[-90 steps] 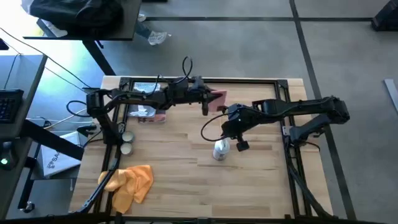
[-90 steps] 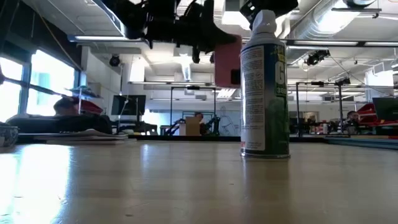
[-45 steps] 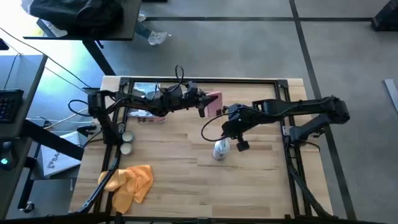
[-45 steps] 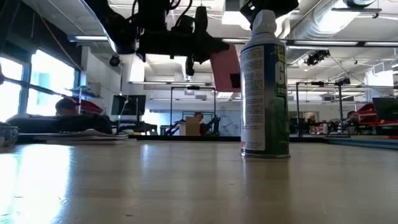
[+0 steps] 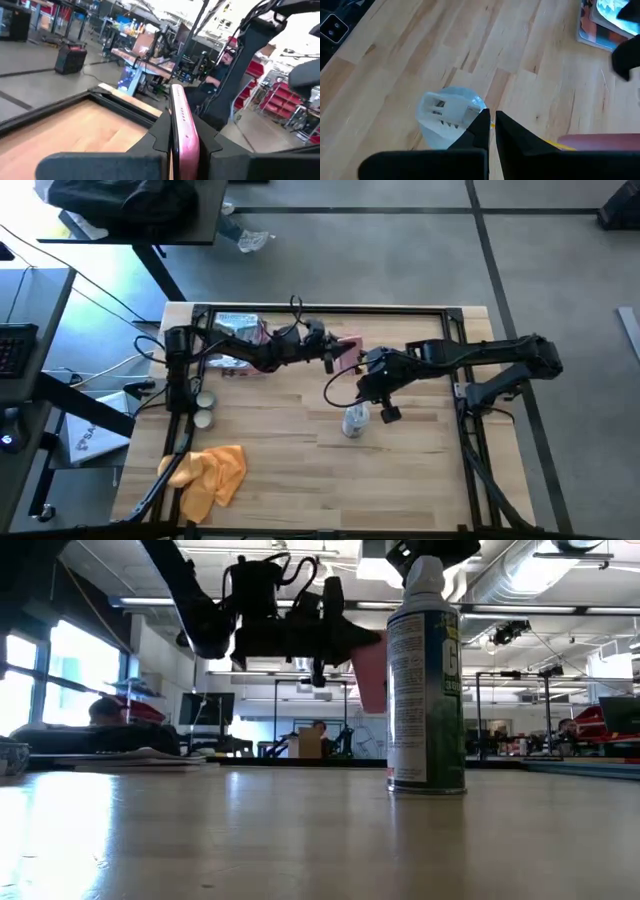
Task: Apply microfiber cloth
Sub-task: Spray the cellphone on the front and back using the spray bottle
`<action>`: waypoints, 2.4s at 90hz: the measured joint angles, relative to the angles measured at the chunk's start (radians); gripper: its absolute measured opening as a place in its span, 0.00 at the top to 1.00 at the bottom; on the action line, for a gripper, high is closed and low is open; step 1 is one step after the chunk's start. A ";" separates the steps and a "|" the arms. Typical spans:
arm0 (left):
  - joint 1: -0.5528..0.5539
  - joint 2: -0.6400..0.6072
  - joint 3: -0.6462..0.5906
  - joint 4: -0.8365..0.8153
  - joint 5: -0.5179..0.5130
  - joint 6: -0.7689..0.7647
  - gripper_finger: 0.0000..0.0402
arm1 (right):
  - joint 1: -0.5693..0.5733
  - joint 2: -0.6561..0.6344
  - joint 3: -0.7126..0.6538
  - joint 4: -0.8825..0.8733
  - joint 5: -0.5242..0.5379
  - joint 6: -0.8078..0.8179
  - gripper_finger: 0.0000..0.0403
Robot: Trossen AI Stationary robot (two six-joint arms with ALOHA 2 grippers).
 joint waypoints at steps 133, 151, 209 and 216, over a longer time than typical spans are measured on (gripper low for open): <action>-0.051 -0.245 0.002 -0.314 -0.108 0.299 0.97 | 0.001 0.000 0.000 0.004 0.017 0.000 1.00; -0.084 -0.245 -0.048 -0.335 -0.204 0.323 0.97 | 0.001 0.000 0.000 0.005 0.019 -0.018 1.00; -0.099 -0.156 -0.066 -0.266 -0.328 0.949 0.97 | 0.010 0.002 0.012 0.032 0.042 -0.017 1.00; -0.100 -0.168 -0.066 -0.261 -0.373 1.083 0.97 | 0.010 0.004 0.028 0.031 0.071 -0.007 1.00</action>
